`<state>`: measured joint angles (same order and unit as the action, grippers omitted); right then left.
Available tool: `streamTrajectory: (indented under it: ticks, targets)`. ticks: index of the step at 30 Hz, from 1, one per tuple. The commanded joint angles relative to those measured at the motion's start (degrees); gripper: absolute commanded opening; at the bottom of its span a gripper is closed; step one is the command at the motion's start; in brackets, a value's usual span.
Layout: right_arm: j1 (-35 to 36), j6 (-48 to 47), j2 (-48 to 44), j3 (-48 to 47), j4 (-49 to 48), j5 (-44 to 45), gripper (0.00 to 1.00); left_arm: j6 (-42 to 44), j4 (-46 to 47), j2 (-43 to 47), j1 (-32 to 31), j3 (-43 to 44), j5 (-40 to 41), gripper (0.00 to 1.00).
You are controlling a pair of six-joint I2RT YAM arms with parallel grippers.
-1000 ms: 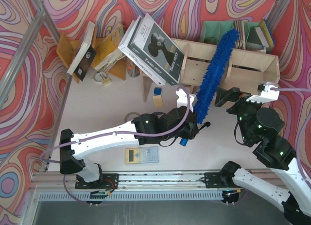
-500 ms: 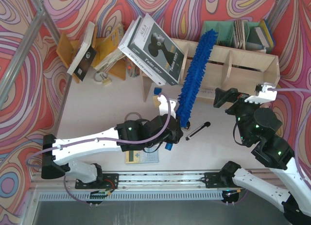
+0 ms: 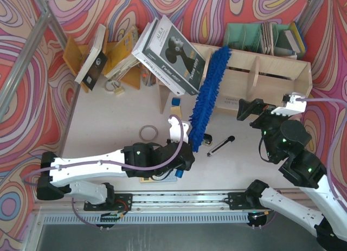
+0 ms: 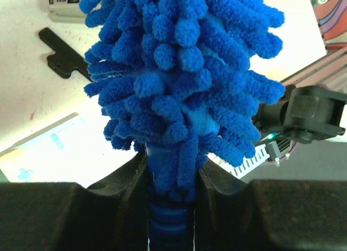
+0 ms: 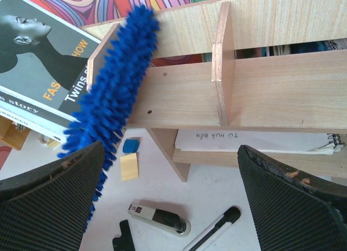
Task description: Dust the bookshelf with a duster
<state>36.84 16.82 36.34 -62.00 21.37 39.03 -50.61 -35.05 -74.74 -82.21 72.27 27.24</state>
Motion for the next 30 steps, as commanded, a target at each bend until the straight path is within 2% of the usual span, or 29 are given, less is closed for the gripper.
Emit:
streamTrajectory:
  ticks: [1, 7, 18, 30]
  targets:
    - [0.07, 1.06, 0.53, 0.71, -0.71, 0.42, 0.99, -1.81, -2.27, 2.07, -0.89, -1.48, 2.79, 0.00]
    - [0.07, 0.88, 1.59, 0.50, -1.07, -0.02, 0.99, -1.02, -2.20, 1.62, -1.87, -1.25, 3.63, 0.00]
    - [0.08, 0.23, 1.70, 0.46, -1.33, 0.28, 0.99, -1.04, -2.96, 1.05, -3.06, 2.09, 11.06, 0.00]
    - [0.07, -0.04, 0.95, 1.26, -1.36, 0.76, 0.99, 0.52, -0.40, -0.19, -3.21, 2.38, 11.47, 0.00]
